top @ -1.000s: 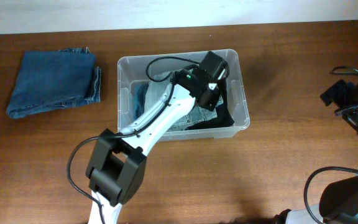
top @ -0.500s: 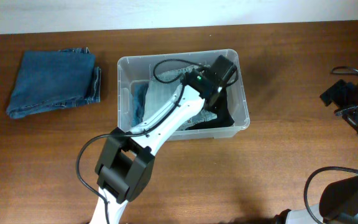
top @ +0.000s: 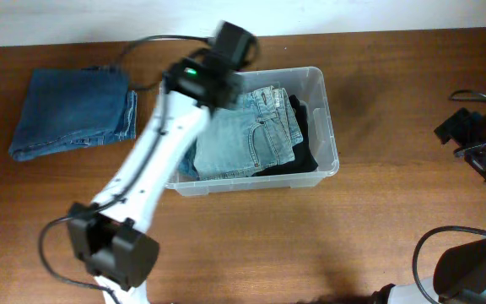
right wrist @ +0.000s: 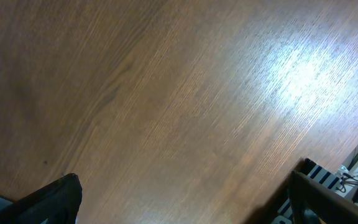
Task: Pack container
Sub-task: 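Move the left gripper left onto the dark-blue denim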
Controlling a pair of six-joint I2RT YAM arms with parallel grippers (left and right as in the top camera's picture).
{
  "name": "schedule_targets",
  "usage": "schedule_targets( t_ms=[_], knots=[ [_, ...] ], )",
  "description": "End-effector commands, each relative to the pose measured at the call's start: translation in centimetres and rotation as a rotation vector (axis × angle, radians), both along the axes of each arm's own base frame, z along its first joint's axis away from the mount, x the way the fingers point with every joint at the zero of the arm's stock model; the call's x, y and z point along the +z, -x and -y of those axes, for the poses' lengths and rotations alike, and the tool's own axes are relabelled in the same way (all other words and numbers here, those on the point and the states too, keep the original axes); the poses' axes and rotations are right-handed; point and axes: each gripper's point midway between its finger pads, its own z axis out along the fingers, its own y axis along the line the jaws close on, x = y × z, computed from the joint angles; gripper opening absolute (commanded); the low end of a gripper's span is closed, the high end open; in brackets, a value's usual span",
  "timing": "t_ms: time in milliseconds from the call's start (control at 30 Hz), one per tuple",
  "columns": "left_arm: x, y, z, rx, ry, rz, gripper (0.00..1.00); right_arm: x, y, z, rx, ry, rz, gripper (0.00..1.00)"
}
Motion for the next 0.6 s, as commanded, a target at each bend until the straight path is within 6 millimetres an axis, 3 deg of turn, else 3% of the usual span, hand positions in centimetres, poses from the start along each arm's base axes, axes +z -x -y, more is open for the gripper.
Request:
schedule_targets(
  t_ms=[0,33,67,167,200,333,433,500,533,567],
  knots=[
    [3.5,-0.2,-6.7,0.167,0.026,0.059,0.76,0.3,0.3,0.2,-0.015,0.009,0.009,0.98],
    [3.7,-0.2,-8.1,0.208,0.033,0.061,0.95,0.3,0.3,0.2,-0.015,0.009,0.009,0.98],
    [3.9,-0.3,-9.8,0.247,0.034,0.062,0.99,0.3,0.3,0.2,-0.015,0.009,0.009,0.99],
    [3.6,-0.5,-15.7,0.369,0.046,0.050,1.00,0.3,0.3,0.2,-0.015,0.009,0.009,0.99],
    [3.2,-0.6,-18.2,0.417,0.070,0.038,0.99,0.3,0.3,0.2,-0.015,0.009,0.009,0.98],
    [2.1,-0.6,-24.4,0.550,0.082,0.026,1.00,0.3,0.3,0.2,-0.015,0.009,0.009,0.99],
    [0.2,-0.3,-28.3,0.631,0.084,-0.010,1.00,0.3,0.3,0.2,-0.015,0.009,0.009,0.98],
    [-1.5,-0.2,-30.0,0.664,0.105,-0.047,0.93,0.3,0.3,0.2,-0.015,0.009,0.009,0.99],
    [-2.4,-0.2,-30.7,0.677,0.115,-0.066,0.80,0.3,0.3,0.2,-0.015,0.009,0.009,0.98],
    [-3.2,-0.4,-31.3,0.690,0.122,-0.078,0.76,0.3,0.3,0.2,-0.015,0.009,0.009,0.98]
  ],
)
